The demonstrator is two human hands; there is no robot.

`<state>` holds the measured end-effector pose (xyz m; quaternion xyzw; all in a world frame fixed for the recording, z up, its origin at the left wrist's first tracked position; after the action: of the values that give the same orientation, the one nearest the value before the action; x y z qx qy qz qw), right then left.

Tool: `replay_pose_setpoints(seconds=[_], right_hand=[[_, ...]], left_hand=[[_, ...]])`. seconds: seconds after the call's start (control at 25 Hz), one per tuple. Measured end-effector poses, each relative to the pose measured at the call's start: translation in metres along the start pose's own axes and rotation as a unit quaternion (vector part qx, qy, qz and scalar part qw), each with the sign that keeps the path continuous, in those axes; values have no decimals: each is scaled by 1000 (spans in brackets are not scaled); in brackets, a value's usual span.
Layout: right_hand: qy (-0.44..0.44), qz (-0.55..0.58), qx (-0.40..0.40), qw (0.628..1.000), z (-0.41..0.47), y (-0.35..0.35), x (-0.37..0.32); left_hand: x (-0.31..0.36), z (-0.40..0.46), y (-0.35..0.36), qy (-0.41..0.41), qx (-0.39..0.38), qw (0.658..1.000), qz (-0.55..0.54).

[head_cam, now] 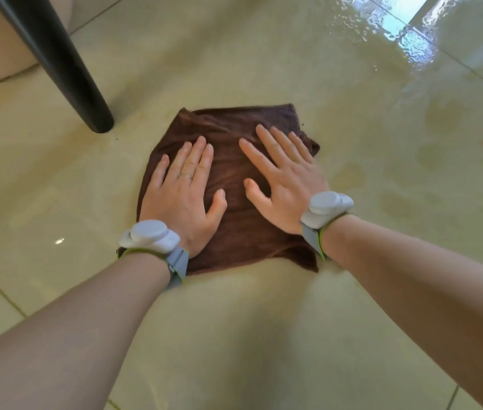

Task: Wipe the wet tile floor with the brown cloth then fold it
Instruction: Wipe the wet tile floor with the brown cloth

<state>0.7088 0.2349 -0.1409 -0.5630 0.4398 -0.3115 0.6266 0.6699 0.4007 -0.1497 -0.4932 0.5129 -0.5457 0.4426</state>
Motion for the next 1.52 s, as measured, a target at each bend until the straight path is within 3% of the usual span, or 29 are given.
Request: replay_pose_setpoints(seconds=[0.28,0.48,0.96,1.12,1.32,1.52], right_hand=[[2,18,-26,1000,-101,8,-28],[-1,21,-23,1000,-103,9,-28],[-29,1,-1,1000,133,9,-23],[-25,-3,-2,1000,168,7,-20],[-31,-3,-17,999,121,7,-19],[12,8,-27,1000,3,-4,10]], left_hand=[[33,-104,4,1,-22,1000,-1],[29,-100,4,16,-20,1000,-9],[-85,84,-7,-43,51,998,-2],[-87,111,-5,-78,66,995,13],[-70,83,-8,-67,54,996,11],[11,8,-5,27,7,1000,12]])
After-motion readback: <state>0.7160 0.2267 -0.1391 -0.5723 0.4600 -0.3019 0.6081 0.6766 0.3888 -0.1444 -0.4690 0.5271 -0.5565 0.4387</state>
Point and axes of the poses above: each hand's wrist, its own z-axis towards the middle knuckle, its own y-axis out of the palm, x = y × z, the point moved 8 cm from there along z, towards the middle knuckle, and after that the axes turned 5 degrees about z, right-handed, at the moved point
